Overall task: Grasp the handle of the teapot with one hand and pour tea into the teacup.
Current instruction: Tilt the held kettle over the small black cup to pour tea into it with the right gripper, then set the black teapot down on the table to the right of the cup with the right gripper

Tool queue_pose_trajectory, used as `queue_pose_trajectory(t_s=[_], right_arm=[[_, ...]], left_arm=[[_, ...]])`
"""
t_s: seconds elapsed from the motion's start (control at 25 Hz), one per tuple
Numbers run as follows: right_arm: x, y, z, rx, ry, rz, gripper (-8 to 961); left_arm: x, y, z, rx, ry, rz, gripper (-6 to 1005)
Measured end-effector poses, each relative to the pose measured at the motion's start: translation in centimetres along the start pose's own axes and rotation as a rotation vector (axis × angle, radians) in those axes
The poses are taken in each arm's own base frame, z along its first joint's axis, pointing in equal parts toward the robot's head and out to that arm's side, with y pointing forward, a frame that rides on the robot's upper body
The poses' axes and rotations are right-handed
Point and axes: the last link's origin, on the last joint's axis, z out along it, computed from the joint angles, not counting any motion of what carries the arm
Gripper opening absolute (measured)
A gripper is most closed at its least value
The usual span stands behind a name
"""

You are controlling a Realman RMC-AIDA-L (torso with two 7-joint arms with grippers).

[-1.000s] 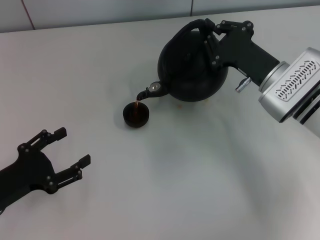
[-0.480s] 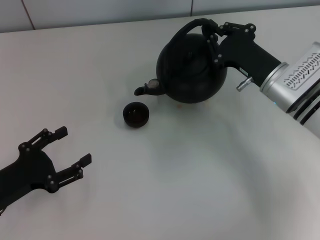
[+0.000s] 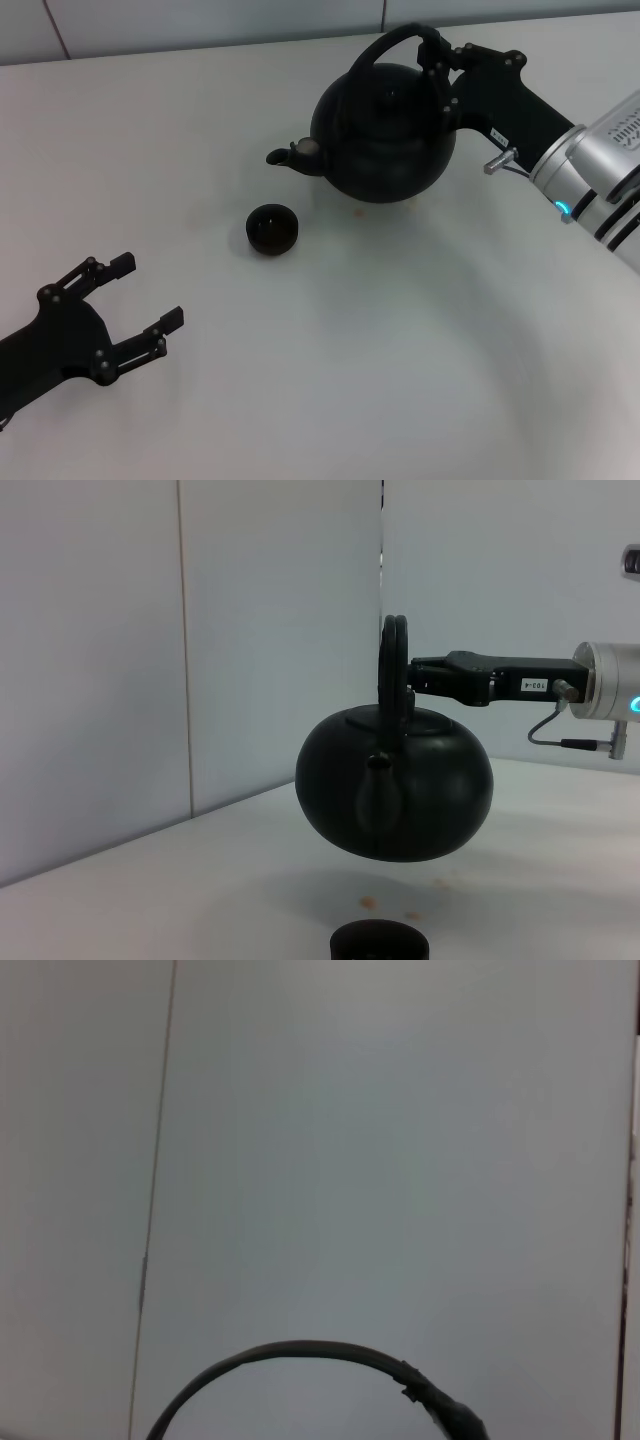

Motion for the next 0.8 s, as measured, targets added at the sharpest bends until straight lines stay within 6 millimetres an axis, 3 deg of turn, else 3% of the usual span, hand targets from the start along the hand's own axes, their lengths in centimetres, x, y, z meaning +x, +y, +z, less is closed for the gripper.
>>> queue_pose_trajectory(t_s=[0.8], right_arm=[[0.8, -0.7, -1.7, 0.075, 0.004, 0.102, 74]], left_arm=[[0.1, -0.1, 0.2, -0.004, 0.003, 0.006, 859]])
